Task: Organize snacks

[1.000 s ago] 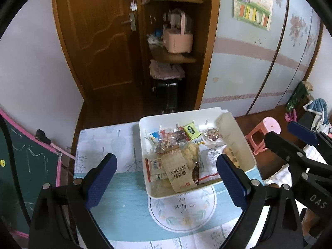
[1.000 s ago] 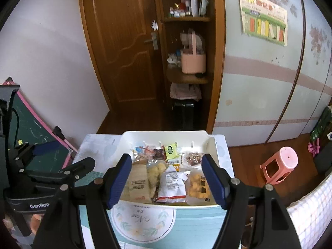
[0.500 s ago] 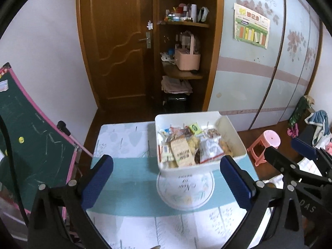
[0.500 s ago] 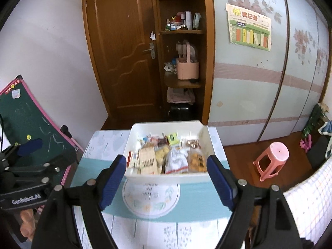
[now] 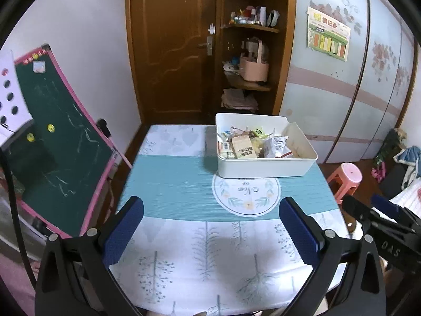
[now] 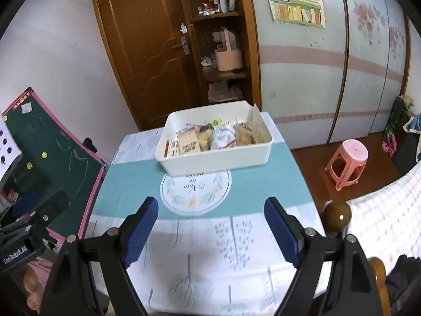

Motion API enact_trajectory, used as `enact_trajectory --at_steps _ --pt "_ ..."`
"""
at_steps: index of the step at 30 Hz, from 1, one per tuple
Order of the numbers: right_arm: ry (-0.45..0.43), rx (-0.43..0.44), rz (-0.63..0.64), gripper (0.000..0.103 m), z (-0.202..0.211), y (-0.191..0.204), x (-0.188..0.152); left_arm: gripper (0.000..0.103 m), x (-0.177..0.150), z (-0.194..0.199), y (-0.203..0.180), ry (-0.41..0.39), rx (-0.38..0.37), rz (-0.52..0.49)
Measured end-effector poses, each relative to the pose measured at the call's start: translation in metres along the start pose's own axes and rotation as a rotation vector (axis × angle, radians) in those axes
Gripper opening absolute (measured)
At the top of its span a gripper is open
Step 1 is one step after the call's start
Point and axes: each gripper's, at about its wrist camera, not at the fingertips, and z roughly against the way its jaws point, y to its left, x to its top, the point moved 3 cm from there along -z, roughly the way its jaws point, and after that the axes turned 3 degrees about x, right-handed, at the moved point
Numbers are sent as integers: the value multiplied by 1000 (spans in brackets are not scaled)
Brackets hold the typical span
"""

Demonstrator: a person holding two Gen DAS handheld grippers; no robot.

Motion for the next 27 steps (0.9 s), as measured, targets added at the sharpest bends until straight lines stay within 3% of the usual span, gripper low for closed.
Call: enact_trajectory --at_steps 6,12,27 --pt "-12 -8 82 83 20 19 -23 102 -16 13 -4 -30 46 -44" --pt "-8 3 112 83 29 29 -38 102 -21 15 2 -27 60 -9" --pt "3 -6 90 83 19 28 -38 102 -34 -10 1 84 27 16"
